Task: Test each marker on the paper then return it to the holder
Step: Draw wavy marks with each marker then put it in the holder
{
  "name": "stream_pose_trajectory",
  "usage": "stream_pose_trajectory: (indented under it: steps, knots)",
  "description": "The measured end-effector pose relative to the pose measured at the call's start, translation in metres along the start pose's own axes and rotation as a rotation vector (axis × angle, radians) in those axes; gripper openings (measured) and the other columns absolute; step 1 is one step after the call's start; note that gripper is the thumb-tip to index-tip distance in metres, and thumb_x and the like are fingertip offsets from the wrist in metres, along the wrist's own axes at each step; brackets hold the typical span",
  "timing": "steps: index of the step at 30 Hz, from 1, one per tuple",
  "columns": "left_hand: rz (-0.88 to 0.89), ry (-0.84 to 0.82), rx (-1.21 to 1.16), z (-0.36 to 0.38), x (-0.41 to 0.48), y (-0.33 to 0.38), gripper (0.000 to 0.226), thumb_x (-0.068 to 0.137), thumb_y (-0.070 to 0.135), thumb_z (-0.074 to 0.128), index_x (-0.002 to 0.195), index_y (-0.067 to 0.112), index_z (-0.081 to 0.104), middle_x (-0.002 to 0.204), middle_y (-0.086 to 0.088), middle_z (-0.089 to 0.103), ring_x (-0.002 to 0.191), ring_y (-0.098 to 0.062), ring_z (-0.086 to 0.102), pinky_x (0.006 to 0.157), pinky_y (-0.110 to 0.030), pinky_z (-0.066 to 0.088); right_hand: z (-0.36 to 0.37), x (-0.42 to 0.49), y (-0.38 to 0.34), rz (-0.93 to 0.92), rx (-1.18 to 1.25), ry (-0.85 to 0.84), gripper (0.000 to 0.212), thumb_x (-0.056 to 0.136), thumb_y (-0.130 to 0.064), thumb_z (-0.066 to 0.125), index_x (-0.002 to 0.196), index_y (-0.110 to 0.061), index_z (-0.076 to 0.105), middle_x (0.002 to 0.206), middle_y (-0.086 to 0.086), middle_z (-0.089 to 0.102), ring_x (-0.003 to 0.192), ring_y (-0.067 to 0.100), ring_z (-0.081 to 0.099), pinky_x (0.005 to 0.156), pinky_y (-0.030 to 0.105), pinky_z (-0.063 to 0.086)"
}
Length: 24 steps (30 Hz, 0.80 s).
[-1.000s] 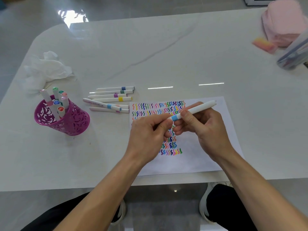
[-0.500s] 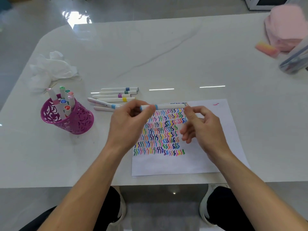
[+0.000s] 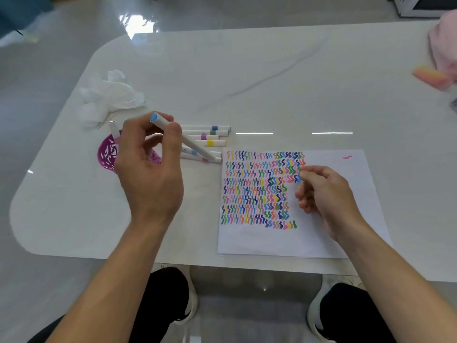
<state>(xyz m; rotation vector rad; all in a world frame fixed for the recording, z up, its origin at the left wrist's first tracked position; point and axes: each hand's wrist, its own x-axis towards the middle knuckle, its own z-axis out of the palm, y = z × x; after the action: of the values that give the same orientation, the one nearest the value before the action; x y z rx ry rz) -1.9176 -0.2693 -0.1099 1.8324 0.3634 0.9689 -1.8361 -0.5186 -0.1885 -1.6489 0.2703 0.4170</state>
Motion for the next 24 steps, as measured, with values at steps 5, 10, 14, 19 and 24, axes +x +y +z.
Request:
stream_pose_trajectory:
  steps: [5,10,14,19,24]
  knots:
    - [0.145,0.16,0.093,-0.018,0.006,-0.003,0.021,0.106,0.027,0.052,0.121,0.014,0.059,0.115,-0.001,0.066,0.105,-0.021,0.066,0.089,-0.045,0.057,0.003,0.002,0.001,-0.015,-0.037,0.016,0.01,0.102,-0.018,0.058,0.109,-0.017,0.065,0.058,0.002,0.067,0.043,0.014,0.054,0.04,0.025,0.044]
    - [0.264,0.212,0.276,-0.033,0.013,-0.012,0.026,0.109,0.022,0.047,0.128,0.011,0.062,0.115,0.018,0.055,0.106,-0.018,0.06,0.086,-0.039,0.054,0.006,0.004,0.0,-0.03,-0.071,0.021,0.011,0.102,-0.018,0.057,0.11,-0.018,0.064,0.06,0.002,0.068,0.044,0.014,0.055,0.041,0.027,0.045]
    - [0.26,0.209,0.351,-0.037,0.015,-0.017,0.027,0.109,0.017,0.046,0.125,0.007,0.065,0.112,0.01,0.051,0.106,-0.022,0.058,0.088,-0.034,0.051,0.003,0.004,-0.001,-0.037,-0.085,0.01,0.01,0.102,-0.019,0.057,0.11,-0.018,0.064,0.061,0.003,0.068,0.044,0.015,0.055,0.041,0.027,0.045]
    - [0.157,0.137,0.452,-0.038,0.017,-0.02,0.028,0.109,0.026,0.047,0.123,0.013,0.068,0.113,0.005,0.049,0.105,-0.021,0.06,0.088,-0.024,0.049,0.003,0.003,-0.001,-0.037,-0.089,0.002,0.011,0.102,-0.018,0.057,0.11,-0.018,0.063,0.061,0.003,0.068,0.044,0.015,0.055,0.041,0.027,0.045]
    - [0.017,0.046,0.518,-0.043,0.016,-0.031,0.027,0.104,0.032,0.055,0.12,0.015,0.069,0.117,-0.007,0.06,0.099,-0.006,0.055,0.084,-0.003,0.042,0.003,0.003,-0.001,-0.042,-0.1,0.001,0.01,0.103,-0.017,0.056,0.11,-0.018,0.063,0.06,0.002,0.069,0.043,0.014,0.056,0.04,0.026,0.046]
